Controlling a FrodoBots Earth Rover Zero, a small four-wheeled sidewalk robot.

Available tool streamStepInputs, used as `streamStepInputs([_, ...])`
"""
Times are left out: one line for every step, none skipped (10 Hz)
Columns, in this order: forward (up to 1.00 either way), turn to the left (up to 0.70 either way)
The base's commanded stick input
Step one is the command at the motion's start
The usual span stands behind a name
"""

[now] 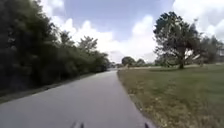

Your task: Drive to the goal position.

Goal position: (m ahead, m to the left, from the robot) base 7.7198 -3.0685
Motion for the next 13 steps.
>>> streamStepInputs([0.85,0.00])
streamStepInputs([0.85,0.00])
streamStepInputs([0.85,0.00])
streamStepInputs([0.85,0.00])
streamStepInputs([0.85,0.00])
streamStepInputs([0.85,0.00])
streamStepInputs([0.85,0.00])
streamStepInputs([0.85,0.00])
streamStepInputs([0.85,0.12])
streamStepInputs([0.85,0.28])
streamStepInputs([0.85,0.34])
streamStepInputs([0.85,0.00])
streamStepInputs([0.85,0.00])
